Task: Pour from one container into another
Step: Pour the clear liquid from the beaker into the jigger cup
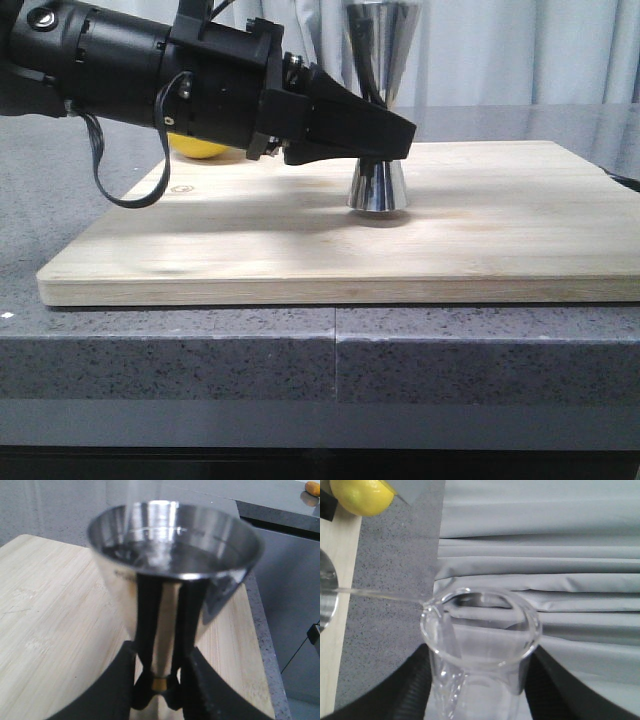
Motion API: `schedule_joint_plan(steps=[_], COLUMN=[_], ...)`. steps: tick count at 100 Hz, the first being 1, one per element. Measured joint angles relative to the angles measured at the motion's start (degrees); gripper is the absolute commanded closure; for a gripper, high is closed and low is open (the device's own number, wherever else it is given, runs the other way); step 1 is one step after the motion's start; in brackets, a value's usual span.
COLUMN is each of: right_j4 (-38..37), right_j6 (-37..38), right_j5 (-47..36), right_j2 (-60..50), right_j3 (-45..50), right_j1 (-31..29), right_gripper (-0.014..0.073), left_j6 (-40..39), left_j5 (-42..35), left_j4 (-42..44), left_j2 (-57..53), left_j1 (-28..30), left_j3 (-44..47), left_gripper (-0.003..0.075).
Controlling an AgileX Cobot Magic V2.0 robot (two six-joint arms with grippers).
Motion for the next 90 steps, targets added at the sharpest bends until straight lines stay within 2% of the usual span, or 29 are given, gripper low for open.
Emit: schedule_joint_plan(steps=[48,60,90], right_j4=[0.94,5.82,25.46], right_j6=[-0.1,-0.1,0.1], right_j5=[0.35,0.35,3.03], right_j2=[0.0,0.0,0.0], right_j3=[0.0,0.0,0.0], right_j1=[0.0,0.0,0.0], right_gripper=[0.0301,0.0301,0.0301], left_j6=[0.0,0.0,0.0], left_j5=[0.0,0.0,0.09], left_j4=[0.0,0.0,0.0], left_j2=[0.0,0.0,0.0], left_j1=[0.0,0.0,0.0], left_j3=[0.0,0.0,0.0], left_gripper=[0.0741,0.0741,0.0741])
